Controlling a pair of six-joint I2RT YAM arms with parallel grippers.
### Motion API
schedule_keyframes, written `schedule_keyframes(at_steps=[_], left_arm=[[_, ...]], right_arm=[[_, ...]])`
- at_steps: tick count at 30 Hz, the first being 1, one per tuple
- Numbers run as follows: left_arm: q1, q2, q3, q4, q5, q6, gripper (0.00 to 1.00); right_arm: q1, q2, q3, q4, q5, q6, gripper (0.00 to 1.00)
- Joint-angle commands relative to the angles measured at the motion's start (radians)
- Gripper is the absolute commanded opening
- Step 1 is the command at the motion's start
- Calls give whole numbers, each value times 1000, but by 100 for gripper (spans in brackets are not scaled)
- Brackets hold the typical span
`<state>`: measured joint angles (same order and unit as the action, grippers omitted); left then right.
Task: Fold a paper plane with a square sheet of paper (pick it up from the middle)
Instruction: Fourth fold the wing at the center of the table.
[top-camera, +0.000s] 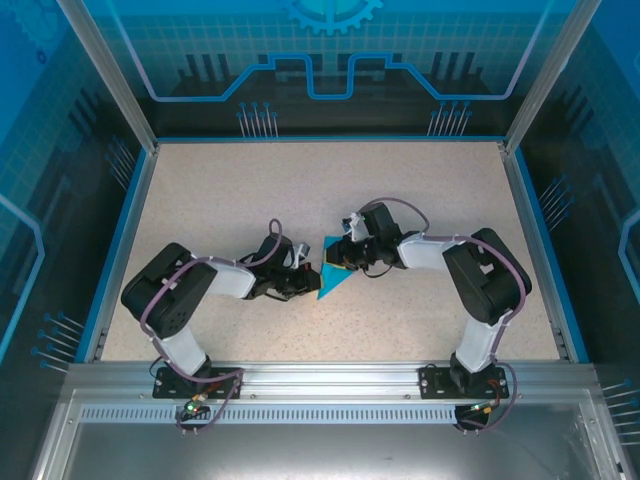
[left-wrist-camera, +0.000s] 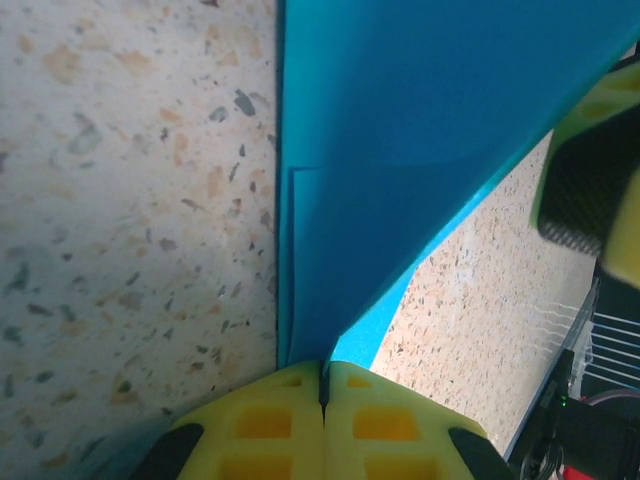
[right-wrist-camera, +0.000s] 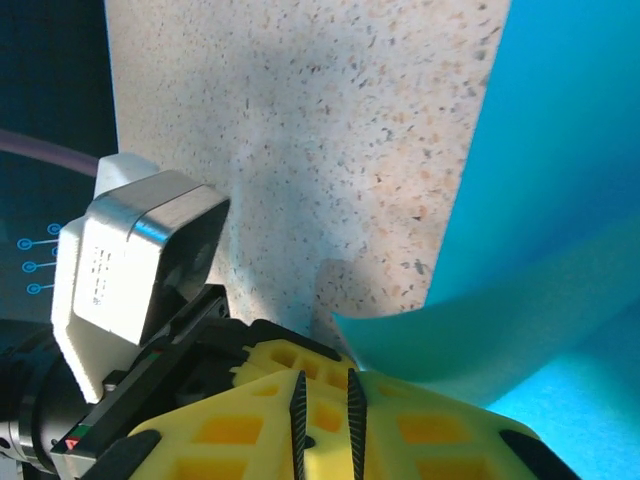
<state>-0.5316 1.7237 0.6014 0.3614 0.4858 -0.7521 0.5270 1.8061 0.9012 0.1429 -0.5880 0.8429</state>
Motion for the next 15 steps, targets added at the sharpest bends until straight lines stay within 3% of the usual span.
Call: schedule_keyframes(at_steps=[1, 15], left_arm=[[14, 23, 20, -25, 51, 39, 3], [52, 73, 21, -2, 132, 26, 3]], right_arm=[[13, 5, -16, 40, -5, 33, 21], [-13, 106, 44, 31, 4, 19, 21]])
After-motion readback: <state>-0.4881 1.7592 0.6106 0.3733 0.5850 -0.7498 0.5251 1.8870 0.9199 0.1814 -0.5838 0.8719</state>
